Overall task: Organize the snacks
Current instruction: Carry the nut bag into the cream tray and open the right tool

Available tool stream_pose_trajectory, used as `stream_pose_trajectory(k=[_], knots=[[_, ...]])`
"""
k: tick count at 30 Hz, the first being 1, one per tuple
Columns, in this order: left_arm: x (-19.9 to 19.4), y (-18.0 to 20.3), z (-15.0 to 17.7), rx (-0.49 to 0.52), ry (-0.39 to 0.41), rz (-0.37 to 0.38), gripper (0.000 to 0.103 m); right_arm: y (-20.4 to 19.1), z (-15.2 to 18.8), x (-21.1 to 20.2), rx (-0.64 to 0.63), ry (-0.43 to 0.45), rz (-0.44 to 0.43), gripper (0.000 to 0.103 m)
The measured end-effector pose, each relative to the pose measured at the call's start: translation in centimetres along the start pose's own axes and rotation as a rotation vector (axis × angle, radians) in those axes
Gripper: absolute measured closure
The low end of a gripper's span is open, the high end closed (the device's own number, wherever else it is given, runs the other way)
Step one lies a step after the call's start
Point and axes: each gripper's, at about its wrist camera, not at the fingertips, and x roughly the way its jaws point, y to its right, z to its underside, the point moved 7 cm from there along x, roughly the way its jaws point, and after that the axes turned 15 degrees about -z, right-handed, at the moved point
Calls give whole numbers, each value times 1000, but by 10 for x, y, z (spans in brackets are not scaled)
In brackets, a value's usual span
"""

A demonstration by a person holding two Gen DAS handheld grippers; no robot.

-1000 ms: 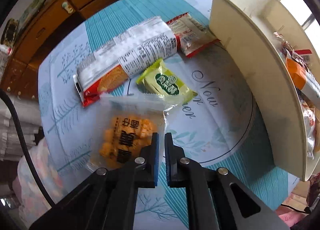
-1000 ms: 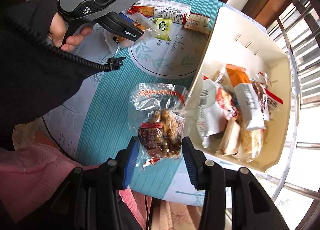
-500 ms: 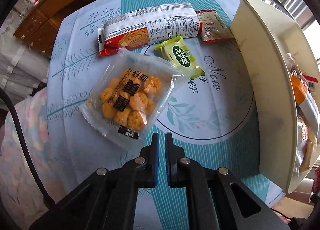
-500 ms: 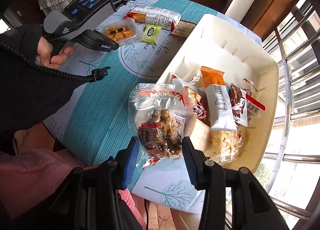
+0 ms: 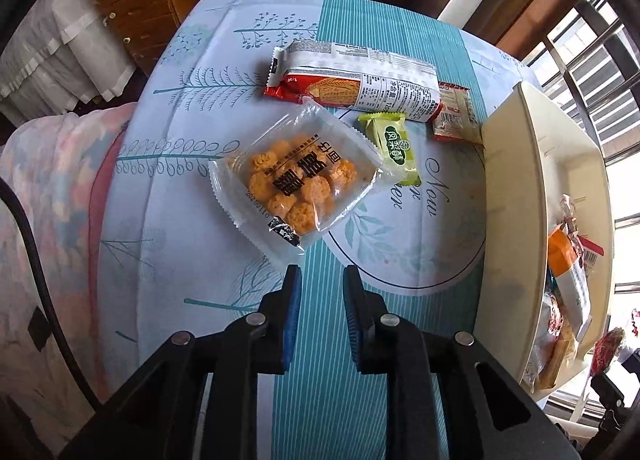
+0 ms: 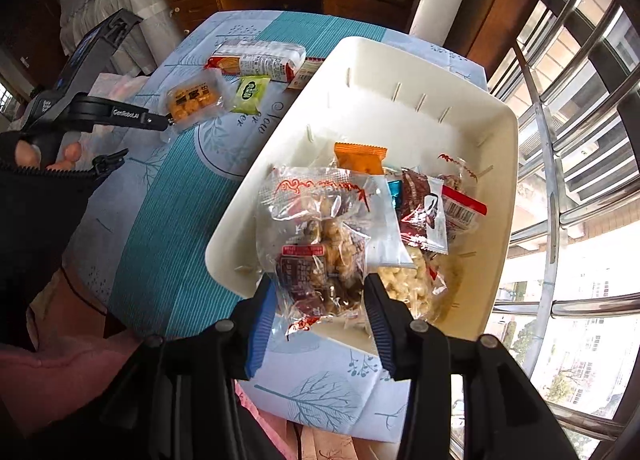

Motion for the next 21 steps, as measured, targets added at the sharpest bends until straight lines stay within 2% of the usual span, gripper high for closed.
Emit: stream_pose_trajectory(k=[6,11,13,21], knots=[[-11,-2,0,-47,18,3,75,16,-6,2,29,8,11,58],[-19,-4,4,-54,25,-6,70,27,-18,-3,81,72,2,58],[-20,-6,4,-52,27,-12,63,31,-23,-6,110,99,-1,57],[-20,-16,-4,-15,39,-25,49,34,-30,-8,247,175,-74,55]])
